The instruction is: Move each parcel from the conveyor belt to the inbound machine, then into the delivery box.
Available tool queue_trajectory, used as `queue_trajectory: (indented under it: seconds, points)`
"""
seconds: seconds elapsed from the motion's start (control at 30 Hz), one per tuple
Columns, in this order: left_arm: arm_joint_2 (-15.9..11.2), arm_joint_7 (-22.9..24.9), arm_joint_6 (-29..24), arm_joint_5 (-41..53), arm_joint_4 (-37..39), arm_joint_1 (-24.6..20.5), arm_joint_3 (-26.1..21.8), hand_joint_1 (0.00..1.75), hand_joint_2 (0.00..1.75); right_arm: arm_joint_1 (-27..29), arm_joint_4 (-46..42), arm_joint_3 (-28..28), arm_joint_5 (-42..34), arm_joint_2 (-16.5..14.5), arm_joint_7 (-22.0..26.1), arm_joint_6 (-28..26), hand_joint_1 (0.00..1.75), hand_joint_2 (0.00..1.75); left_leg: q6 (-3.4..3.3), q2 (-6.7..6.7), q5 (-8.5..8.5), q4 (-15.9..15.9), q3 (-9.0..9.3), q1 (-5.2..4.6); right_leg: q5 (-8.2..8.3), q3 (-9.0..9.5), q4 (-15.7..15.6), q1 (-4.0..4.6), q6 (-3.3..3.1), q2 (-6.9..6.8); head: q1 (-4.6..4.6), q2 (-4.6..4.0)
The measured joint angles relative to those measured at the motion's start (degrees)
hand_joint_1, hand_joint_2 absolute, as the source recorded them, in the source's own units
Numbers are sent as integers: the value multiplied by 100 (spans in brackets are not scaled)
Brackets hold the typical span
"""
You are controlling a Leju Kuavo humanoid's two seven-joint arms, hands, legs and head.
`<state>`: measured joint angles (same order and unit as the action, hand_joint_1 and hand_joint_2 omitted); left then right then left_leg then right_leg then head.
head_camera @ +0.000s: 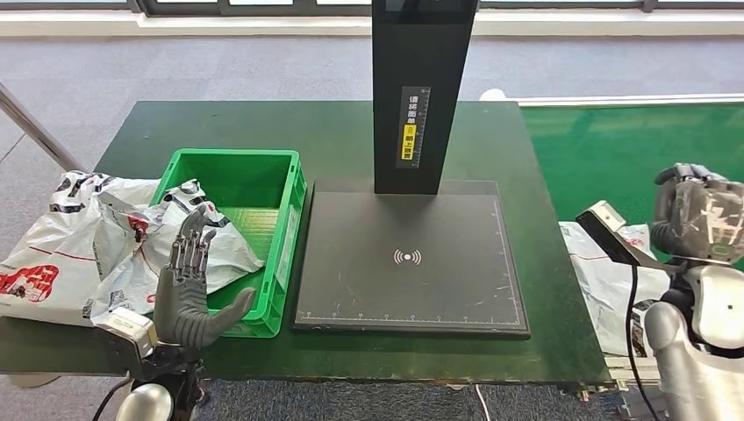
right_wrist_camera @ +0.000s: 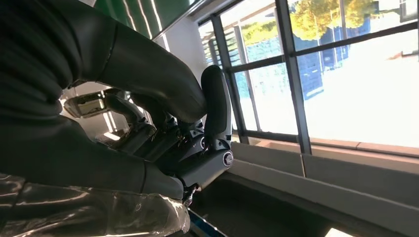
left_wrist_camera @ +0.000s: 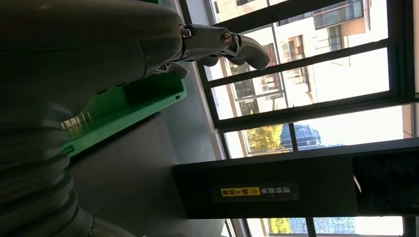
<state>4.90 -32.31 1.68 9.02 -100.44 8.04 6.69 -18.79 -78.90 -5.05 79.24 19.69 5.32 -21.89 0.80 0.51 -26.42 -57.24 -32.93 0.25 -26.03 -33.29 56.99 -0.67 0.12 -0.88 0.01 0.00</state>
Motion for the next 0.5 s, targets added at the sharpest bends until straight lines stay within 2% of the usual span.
queue_trajectory:
  seconds: [0.17,0.3,0.5]
  points:
    - [64,6,9,3,-10,-10,-8,0,175,33,-344,23,-9,0,5,56,175,175,-5,-1,4,0,0,0,1,3,0,-1,1,-2,1,0]
    - [86,12,12,3,-10,-12,-16,0,175,53,-433,29,-60,0,30,103,1,175,-5,-2,4,0,-1,0,1,2,0,-1,1,-2,-1,0]
    - [105,9,74,3,-9,-58,-66,0,175,44,-185,115,-720,0,211,911,0,175,-5,-3,4,0,-1,0,1,2,0,0,1,-5,-1,0]
